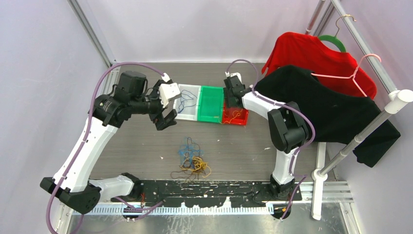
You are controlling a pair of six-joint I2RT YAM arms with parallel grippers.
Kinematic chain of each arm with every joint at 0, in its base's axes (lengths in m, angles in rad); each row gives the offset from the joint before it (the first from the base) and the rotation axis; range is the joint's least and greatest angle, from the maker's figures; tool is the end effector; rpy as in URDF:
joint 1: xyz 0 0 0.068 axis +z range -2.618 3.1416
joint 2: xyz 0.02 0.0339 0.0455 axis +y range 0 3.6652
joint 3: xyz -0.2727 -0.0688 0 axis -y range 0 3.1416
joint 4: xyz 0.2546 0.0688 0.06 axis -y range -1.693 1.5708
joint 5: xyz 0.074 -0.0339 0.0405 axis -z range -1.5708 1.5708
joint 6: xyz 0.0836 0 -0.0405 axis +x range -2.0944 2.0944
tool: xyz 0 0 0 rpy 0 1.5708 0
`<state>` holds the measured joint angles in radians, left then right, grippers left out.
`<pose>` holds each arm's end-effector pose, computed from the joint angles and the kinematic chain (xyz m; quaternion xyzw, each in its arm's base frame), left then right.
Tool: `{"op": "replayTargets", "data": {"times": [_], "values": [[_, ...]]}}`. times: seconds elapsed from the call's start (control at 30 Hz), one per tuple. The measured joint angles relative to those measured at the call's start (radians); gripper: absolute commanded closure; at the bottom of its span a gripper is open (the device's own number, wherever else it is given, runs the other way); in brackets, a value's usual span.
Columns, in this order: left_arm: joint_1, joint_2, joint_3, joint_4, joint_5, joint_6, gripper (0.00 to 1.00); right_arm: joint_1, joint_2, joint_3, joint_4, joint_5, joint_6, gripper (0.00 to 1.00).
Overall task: Untangle the cables
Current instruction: Place the cable in the bin.
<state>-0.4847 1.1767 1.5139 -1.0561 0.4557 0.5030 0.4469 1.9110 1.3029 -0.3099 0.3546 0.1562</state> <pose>0.2022 -0.1481 0.4080 0.5027 0.7369 -0.2020 0.4044 0.4155 0.1669 0.1533 -0.0791 0.9307 -0.0658 0.3510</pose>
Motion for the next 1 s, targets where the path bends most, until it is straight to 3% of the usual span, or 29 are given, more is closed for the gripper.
{"op": "replayTargets", "data": {"times": [0.23,0.43,0.6,0.8,1.0], "values": [[0.001,0.0,0.0,-0.011,0.0,0.007,0.1,-0.001,-0.097,0.056,-0.043,-0.013,-0.018,0.32],[0.001,0.0,0.002,-0.019,0.0,0.012,0.11,-0.001,-0.144,0.089,-0.057,-0.023,-0.027,0.34],[0.01,0.0,0.002,-0.023,0.0,0.015,0.11,0.005,-0.24,0.004,-0.028,-0.108,-0.044,0.34],[0.03,0.013,0.006,-0.035,0.0,0.014,0.12,0.169,-0.464,-0.182,0.044,-0.217,-0.166,0.34],[0.043,0.019,0.008,-0.039,0.001,0.009,0.12,0.293,-0.4,-0.193,0.051,-0.23,-0.324,0.38]]}}
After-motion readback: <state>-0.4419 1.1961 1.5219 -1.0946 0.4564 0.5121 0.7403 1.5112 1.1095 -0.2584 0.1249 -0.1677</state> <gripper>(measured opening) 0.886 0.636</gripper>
